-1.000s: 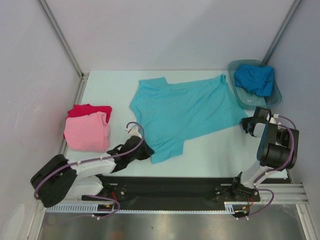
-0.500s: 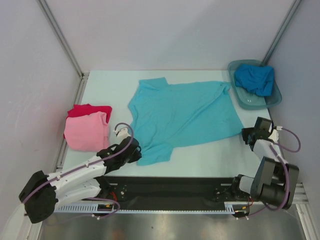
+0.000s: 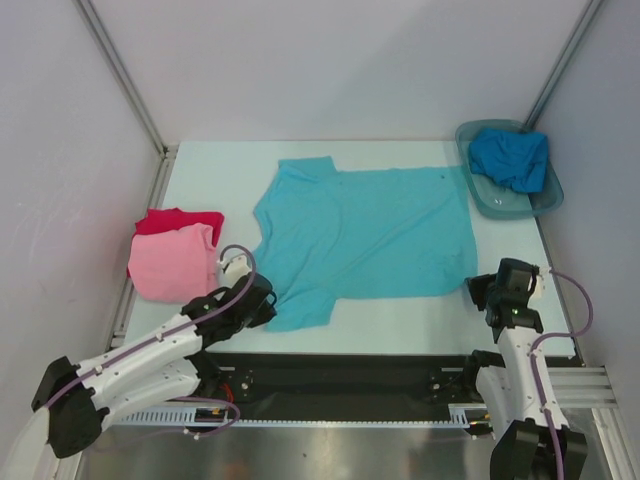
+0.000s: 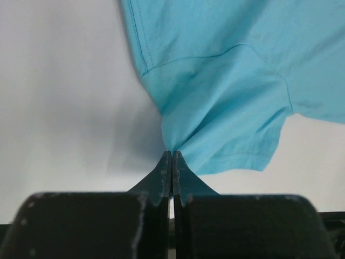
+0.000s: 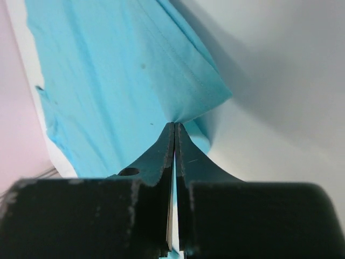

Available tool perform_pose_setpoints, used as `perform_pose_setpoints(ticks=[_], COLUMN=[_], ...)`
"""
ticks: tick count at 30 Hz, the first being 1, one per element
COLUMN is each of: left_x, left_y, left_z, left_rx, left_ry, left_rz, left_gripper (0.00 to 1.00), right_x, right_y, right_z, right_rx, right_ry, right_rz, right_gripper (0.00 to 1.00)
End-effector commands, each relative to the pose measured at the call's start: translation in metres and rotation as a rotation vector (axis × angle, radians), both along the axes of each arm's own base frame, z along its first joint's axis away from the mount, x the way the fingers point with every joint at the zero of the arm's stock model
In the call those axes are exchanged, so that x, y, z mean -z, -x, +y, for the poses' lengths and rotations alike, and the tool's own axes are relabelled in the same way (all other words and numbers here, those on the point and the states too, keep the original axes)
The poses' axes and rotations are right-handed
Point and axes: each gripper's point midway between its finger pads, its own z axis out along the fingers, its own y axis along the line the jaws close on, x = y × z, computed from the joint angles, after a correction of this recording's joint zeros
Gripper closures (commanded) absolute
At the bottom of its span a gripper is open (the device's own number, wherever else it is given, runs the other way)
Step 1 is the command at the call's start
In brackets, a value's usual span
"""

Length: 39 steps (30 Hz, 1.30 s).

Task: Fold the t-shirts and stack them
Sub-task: Flatten the tshirt out

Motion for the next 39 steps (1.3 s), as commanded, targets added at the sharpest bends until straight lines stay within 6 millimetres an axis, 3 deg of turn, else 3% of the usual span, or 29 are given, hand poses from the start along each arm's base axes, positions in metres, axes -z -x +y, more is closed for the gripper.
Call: perform_pose_setpoints(ticks=[1,12,13,15,16,17,18,22,25,32,39], left_x=[-0.014,-0.015,-0.012,-0.008,-0.006,-0.004,-0.003,-0.002,-0.006,-0.019,-0.056], left_y=[0.001,0.022,0.024,0.026,0.026,0.027,0.026,0.024,0.020,0.012,-0.004], left_z=[0.009,0.034,0.033,0.032,0.031,0.030,0.029,0.027,0.026,0.020,-0.016], left_rx=[-0.033,-0.064,-0.065,-0.065,-0.066,-0.062,-0.062,-0.064,-0.067,-0.035,0.191], left_ry=[-0.019,-0.016,-0.011,-0.004,-0.003,-0.005,-0.001,-0.001,0.008,0.129,0.172], left_rz=[-0.009,-0.001,0.006,0.021,0.027,0.034,0.035,0.034,0.012,-0.137,-0.300], left_gripper=[1.00,0.97,0.87,0.79,0.69,0.67,0.65,0.59,0.56,0.40,0.37], right_x=[0.018,0.022,0.022,0.021,0.021,0.021,0.019,0.011,-0.001,-0.029,-0.051], right_y=[0.020,0.032,0.032,0.031,0.031,0.030,0.029,0.024,0.018,0.008,0.008], right_z=[0.008,0.004,0.004,0.003,0.003,0.003,0.006,0.008,0.012,0.033,0.087], right_rx=[-0.024,-0.023,-0.027,-0.042,-0.049,-0.056,-0.077,-0.111,-0.175,-0.405,-0.722], right_ry=[-0.012,0.020,0.021,0.033,0.036,0.045,0.033,0.048,0.081,0.166,0.200], right_rz=[0.074,0.095,0.097,0.100,0.099,0.099,0.092,0.063,0.022,-0.091,-0.201], right_gripper=[1.00,1.00,0.97,0.87,0.84,0.82,0.67,0.38,0.24,0.21,0.21])
